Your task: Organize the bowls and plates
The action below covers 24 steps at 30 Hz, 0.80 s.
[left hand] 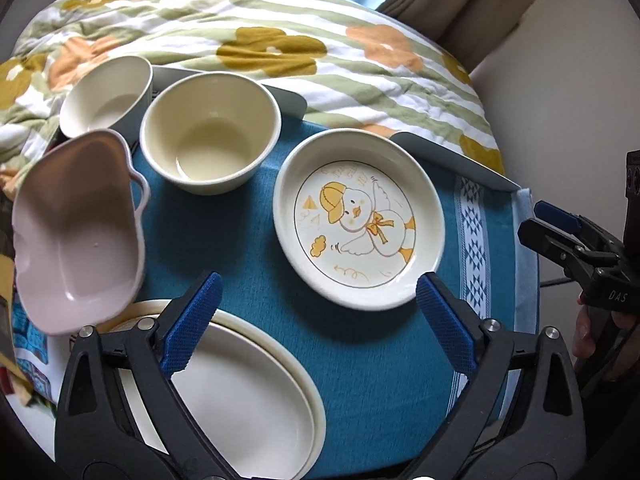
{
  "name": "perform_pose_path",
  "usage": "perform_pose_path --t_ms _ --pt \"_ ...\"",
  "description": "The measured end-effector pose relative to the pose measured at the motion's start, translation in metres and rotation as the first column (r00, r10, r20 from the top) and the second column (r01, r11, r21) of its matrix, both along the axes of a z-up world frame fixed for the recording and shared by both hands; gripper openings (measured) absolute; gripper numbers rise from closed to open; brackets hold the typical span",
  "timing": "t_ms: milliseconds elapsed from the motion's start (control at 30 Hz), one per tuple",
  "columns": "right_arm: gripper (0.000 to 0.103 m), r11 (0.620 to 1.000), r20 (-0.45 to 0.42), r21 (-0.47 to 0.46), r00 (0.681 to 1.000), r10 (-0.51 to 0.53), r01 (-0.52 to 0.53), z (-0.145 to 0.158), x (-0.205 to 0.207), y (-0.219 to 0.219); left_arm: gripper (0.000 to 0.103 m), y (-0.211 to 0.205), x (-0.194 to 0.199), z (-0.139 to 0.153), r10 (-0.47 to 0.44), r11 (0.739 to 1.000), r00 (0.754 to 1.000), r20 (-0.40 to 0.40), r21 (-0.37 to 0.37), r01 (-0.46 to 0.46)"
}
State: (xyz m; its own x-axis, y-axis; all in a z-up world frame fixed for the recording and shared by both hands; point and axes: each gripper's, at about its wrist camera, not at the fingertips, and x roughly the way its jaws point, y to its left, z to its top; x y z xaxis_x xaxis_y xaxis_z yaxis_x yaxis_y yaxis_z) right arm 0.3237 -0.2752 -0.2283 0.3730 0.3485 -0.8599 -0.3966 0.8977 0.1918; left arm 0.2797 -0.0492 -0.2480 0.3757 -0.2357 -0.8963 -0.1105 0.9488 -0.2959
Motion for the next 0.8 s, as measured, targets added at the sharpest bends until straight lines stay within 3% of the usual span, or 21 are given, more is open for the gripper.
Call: perform_pose_path --t_ms 200,267,400,500,633,800 --pt "0.060 0.988 -0.114 0.045 0.982 0.153 -0.149 -0.061 0.045 0.011 0.067 -0.012 0.030 -0.048 0.093 0.996 0.992 -0.086 0.020 -0.092" --pt "0.054 0.982 -0.138 0.061 0.973 0.186 -0.179 -0.076 0.054 0.016 0.055 -0.013 0.035 -0.060 0.111 0.994 0.988 -0.104 0.026 -0.109" --pt "0.035 0.970 -0.158 0.091 0.958 0.239 -0.227 -0.093 0.064 0.024 0.047 -0.013 0.040 -0.073 0.139 0.990 0.983 -0.120 0.033 -0.136" --pt "0.031 0.962 -0.157 0.101 0.951 0.266 -0.252 -0.101 0.067 0.030 0.027 -0.013 0.042 -0.078 0.148 0.989 0.982 -0.121 0.049 -0.143" --pt "0.019 0.961 -0.144 0.089 0.951 0.273 -0.262 -0.105 0.071 0.032 0.023 -0.010 0.042 -0.078 0.158 0.987 0.981 -0.109 0.045 -0.154" --pt "0.017 0.961 -0.147 0.084 0.951 0.272 -0.262 -0.107 0.073 0.032 0.023 -0.010 0.042 -0.077 0.159 0.986 0.981 -0.109 0.063 -0.153"
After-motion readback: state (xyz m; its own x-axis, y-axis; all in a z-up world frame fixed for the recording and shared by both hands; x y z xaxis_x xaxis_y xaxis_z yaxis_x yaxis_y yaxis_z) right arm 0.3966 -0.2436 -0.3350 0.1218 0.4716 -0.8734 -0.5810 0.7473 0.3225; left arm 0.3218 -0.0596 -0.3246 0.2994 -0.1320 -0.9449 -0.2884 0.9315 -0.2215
